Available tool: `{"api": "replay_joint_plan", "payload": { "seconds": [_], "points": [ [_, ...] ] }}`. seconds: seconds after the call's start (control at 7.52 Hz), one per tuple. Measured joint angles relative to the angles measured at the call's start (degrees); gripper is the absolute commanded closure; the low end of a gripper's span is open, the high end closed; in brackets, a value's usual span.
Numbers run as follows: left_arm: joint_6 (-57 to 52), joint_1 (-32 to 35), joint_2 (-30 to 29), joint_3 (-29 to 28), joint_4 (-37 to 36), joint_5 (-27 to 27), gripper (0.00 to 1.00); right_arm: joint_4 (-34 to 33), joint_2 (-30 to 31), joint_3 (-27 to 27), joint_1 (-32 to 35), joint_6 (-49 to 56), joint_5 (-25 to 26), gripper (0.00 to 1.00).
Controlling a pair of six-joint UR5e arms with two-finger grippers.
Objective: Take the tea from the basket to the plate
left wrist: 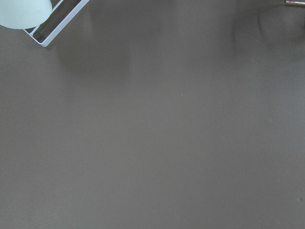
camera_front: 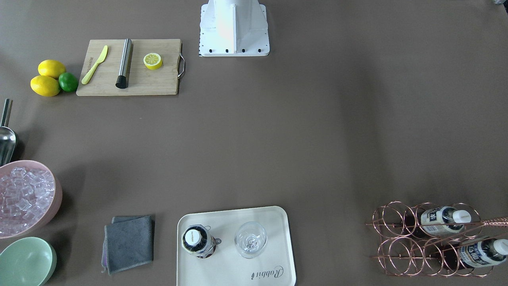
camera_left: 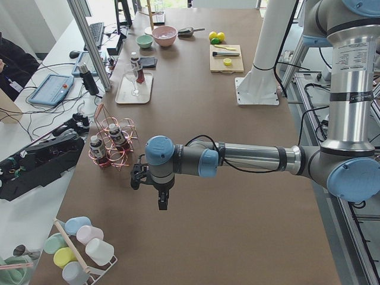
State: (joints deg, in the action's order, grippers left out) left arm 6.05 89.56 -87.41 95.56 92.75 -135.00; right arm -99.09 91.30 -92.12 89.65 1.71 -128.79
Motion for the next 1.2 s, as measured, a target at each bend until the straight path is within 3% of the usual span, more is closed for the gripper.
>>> {"api": "replay_joint_plan", "payload": {
  "seconds": [1.2],
  "points": [
    [0.0,-0.1,-0.2,-0.1,0.0,0.0,0.02,0.4,0.1,-0.2,0.4,0.0,-3.9,0.01]
  ]
}}
